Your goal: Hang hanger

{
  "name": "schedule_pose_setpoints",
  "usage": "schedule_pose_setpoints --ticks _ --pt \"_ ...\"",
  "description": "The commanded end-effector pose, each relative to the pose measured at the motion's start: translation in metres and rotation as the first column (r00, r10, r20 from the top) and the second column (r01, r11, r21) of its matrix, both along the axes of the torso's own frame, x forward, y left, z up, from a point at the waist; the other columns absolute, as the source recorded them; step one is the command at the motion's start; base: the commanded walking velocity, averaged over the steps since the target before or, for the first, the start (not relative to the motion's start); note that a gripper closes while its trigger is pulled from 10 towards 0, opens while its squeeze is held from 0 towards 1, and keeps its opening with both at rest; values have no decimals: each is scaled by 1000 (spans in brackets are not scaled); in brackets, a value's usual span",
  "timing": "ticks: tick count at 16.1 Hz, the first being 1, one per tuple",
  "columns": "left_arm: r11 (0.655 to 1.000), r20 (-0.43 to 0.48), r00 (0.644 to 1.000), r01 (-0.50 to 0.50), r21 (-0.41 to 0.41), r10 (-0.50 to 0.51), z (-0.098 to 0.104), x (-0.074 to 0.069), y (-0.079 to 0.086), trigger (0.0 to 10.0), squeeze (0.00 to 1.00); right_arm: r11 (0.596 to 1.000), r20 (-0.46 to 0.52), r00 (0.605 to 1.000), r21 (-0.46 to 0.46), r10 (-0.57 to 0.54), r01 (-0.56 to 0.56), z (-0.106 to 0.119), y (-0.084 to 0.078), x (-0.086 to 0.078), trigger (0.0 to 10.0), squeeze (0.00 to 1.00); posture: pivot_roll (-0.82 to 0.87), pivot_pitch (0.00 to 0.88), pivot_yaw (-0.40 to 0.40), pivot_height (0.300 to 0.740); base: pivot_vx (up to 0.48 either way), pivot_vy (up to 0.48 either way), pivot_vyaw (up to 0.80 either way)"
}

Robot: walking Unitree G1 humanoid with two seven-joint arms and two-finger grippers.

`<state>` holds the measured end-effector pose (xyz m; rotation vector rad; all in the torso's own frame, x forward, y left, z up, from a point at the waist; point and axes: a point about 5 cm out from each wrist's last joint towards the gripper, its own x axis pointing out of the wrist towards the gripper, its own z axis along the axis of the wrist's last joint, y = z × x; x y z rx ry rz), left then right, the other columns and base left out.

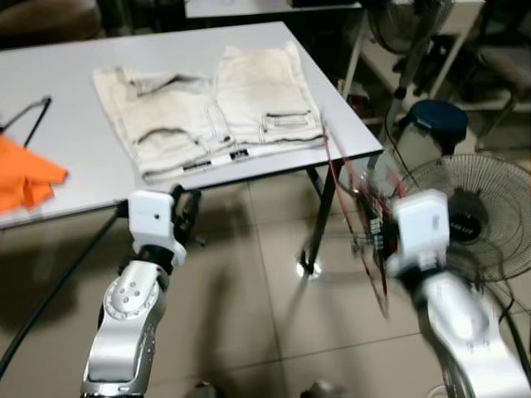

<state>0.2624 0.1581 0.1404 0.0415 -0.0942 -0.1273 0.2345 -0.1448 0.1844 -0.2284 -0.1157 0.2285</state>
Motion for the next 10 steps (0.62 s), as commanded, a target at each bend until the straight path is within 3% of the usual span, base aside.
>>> schedule_pose_setpoints --ticks 1,3,6,10 --pt "1000 15 1000 12 15 -12 4 -1 -7 10000 0 998 -19 999 -23 -51 50 -7 -11 3 10000 0 -125 105 -37 740 0 0 0" --pt "1000 29 1000 2 -4 -2 7 -1 -9 10000 0 999 -3 1000 -44 -19 19 -6 -11 7 10000 0 -121 106 -44 740 0 0 0" --pt "1000 46 999 11 -19 -10 18 13 -12 10000 0 992 -25 992 31 127 -126 -4 1 11 10000 0 -112 104 -35 740 85 0 0" --pt "999 35 999 33 10 -34 18 24 -6 10000 0 994 -19 994 34 103 -103 -9 -2 3 10000 0 -128 93 7 740 338 0 0"
